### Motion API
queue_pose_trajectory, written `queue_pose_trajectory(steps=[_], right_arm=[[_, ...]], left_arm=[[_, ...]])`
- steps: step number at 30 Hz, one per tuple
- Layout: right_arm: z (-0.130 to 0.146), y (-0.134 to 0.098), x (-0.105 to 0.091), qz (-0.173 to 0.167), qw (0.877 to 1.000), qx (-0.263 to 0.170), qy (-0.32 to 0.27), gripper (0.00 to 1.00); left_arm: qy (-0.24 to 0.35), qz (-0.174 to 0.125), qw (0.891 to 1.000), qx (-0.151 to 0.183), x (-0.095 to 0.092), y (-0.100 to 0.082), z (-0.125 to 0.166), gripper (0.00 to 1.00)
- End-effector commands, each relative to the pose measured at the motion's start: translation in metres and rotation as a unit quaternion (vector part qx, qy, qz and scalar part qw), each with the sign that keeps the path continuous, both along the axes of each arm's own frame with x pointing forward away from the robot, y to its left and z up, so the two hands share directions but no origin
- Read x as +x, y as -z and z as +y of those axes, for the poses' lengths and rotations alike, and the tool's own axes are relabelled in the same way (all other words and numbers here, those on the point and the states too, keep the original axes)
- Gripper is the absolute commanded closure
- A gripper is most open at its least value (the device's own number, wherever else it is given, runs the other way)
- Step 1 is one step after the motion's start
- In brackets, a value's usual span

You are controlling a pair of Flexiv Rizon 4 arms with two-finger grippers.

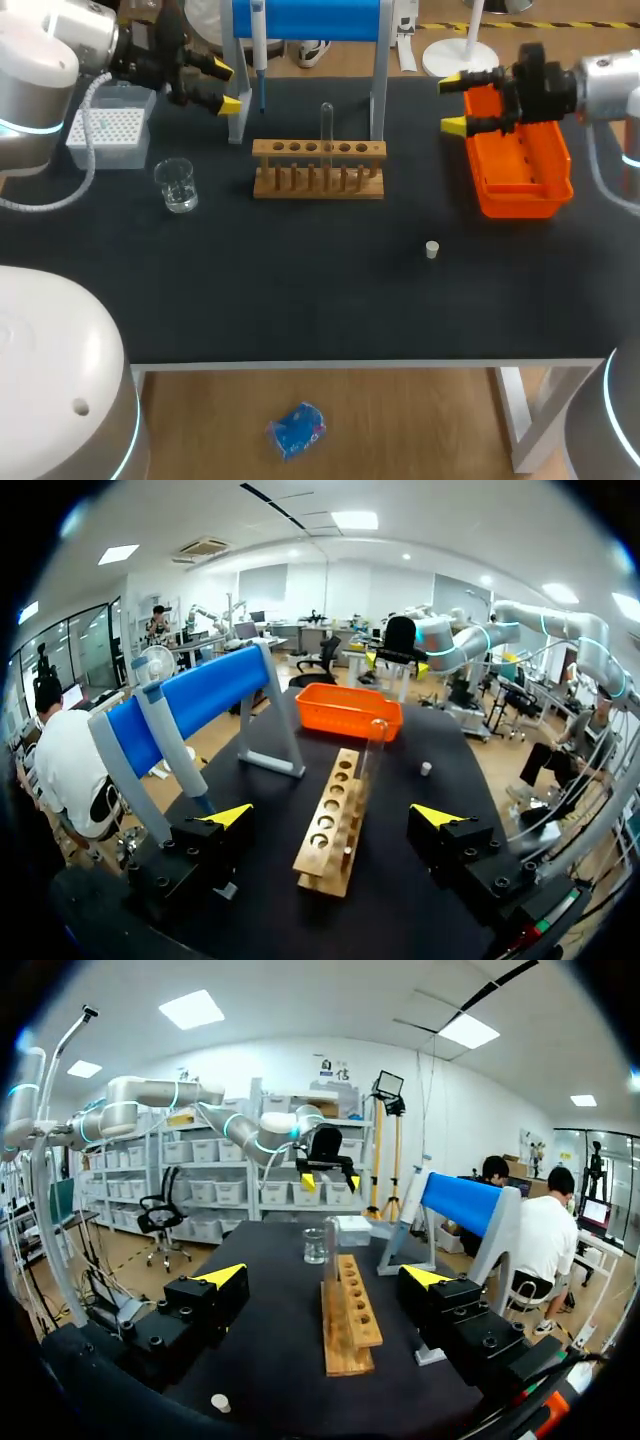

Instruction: Invert the test tube, pick up the pipette, mount the tip to pipette, aspirate from beaker and dispense into the tube, eject the tip, return the pipette, and cap with the stopper.

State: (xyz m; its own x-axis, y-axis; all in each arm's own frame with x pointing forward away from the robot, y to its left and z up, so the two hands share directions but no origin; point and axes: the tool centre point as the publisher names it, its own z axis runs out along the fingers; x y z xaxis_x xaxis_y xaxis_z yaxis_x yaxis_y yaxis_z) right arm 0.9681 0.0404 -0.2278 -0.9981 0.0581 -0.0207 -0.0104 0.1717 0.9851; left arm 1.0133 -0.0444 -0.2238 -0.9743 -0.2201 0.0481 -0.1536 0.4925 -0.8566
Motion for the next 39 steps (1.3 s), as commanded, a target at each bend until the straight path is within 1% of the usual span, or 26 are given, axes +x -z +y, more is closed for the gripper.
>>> queue_pose_trajectory(steps=[1, 5, 9, 11, 15, 18, 25, 27, 29, 32, 39], right_arm=[[0.015, 0.012, 0.007, 0.000, 1.000, 0.012, -0.016, 0.00], [0.032, 0.019, 0.004, 0.004, 0.999, 0.025, -0.027, 0.00], [0.052, 0.028, -0.001, 0.007, 0.998, 0.028, -0.059, 0.00], [0.052, 0.028, -0.001, 0.007, 0.998, 0.028, -0.059, 0.00], [0.052, 0.028, -0.001, 0.007, 0.998, 0.028, -0.059, 0.00], [0.052, 0.028, -0.001, 0.007, 0.998, 0.028, -0.059, 0.00], [0.052, 0.028, -0.001, 0.007, 0.998, 0.028, -0.059, 0.00], [0.062, 0.035, 0.000, 0.011, 0.998, 0.018, -0.067, 0.00], [0.074, 0.040, 0.001, 0.017, 0.997, 0.029, -0.076, 0.00], [0.088, 0.049, 0.008, 0.025, 0.996, 0.045, -0.072, 0.00], [0.115, 0.062, 0.021, 0.032, 0.995, 0.062, -0.070, 0.00]], left_arm=[[-0.006, -0.002, 1.000, -0.011, -0.010, 0.006, -0.013, 0.00], [0.002, -0.003, 1.000, -0.008, -0.018, 0.013, -0.026, 0.00], [0.006, 0.004, 1.000, -0.005, -0.022, 0.020, -0.031, 0.00], [0.008, 0.006, 1.000, 0.007, -0.024, 0.025, -0.032, 0.00], [0.012, 0.012, 1.000, 0.016, -0.028, 0.035, -0.033, 0.00], [0.003, 0.011, 1.000, 0.028, -0.026, 0.041, -0.031, 0.00], [0.002, 0.012, 1.000, 0.025, -0.025, 0.042, -0.031, 0.00], [0.002, 0.012, 1.000, 0.025, -0.025, 0.042, -0.031, 0.00], [0.002, 0.012, 1.000, 0.025, -0.025, 0.042, -0.031, 0.00], [0.002, 0.012, 1.000, 0.025, -0.025, 0.042, -0.031, 0.00], [0.002, 0.012, 1.000, 0.025, -0.025, 0.042, -0.031, 0.00]])
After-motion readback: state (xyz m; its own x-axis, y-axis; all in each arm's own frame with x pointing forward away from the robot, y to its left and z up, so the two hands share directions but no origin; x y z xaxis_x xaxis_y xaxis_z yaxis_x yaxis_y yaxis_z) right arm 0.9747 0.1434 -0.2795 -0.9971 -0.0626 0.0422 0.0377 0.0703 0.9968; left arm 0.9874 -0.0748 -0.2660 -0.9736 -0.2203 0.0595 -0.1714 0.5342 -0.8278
